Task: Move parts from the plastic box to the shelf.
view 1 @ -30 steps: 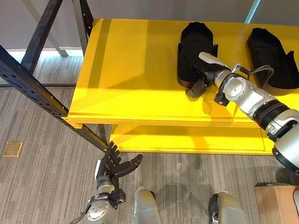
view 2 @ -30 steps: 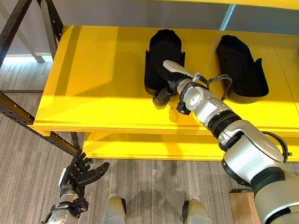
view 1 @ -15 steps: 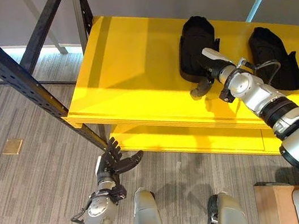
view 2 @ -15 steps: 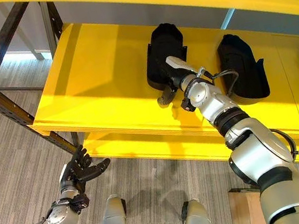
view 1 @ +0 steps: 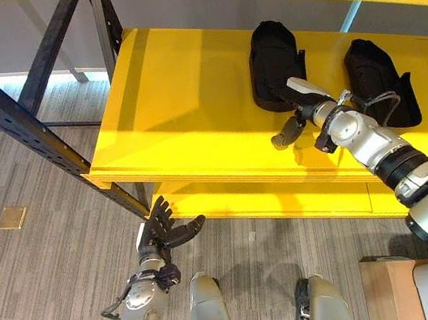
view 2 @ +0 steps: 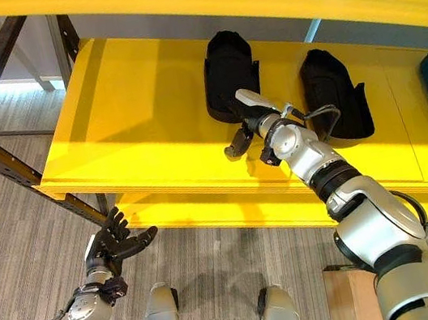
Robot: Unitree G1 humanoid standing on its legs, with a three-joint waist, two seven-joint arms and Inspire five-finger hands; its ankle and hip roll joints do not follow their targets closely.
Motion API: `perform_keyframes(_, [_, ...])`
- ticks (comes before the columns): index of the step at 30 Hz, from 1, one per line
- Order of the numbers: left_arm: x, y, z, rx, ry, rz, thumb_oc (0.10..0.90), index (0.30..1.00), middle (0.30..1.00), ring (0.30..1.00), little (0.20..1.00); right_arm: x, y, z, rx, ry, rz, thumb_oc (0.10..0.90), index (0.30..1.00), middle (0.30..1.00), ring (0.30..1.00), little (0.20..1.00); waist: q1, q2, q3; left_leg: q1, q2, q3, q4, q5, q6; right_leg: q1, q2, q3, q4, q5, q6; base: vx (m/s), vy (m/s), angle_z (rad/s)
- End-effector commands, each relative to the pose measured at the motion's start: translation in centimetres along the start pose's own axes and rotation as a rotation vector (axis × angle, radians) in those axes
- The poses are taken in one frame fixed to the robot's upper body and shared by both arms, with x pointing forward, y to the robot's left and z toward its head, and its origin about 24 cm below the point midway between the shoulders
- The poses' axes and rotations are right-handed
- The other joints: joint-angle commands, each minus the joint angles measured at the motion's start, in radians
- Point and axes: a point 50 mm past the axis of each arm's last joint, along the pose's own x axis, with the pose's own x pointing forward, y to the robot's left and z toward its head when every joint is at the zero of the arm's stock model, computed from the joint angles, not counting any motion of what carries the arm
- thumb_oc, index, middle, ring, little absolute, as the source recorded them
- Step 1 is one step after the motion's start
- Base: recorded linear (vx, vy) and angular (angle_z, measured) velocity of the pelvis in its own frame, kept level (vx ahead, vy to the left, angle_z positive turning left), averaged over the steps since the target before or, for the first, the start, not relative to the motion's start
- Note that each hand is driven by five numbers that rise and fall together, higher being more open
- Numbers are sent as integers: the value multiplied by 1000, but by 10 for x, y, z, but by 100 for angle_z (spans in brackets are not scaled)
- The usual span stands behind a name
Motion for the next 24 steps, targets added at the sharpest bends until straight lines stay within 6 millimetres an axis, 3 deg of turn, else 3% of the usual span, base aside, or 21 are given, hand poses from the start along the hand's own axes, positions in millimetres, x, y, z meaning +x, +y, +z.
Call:
perform_keyframes(1, [9, -11, 36, 43, -186, -66, 900, 1000, 1000, 1000, 1000, -6, -16, -1, -2, -33, -57, 900, 1000, 1000, 1000, 1000, -2, -13, -51, 6, 31, -48, -63, 14, 46, 106, 3, -14, -35, -23, -70, 0, 0, 0])
perform_keyframes(24, [11, -11, 38, 43, -192, -42, 900, 1000, 1000, 1000, 1000, -12, 19, 11, 86, -127, 41, 900, 1000, 1000, 1000, 1000, -20, -29, -57, 18, 38, -46, -65, 11, 43, 128, 7, -15, -47, -19, -68, 0, 0, 0])
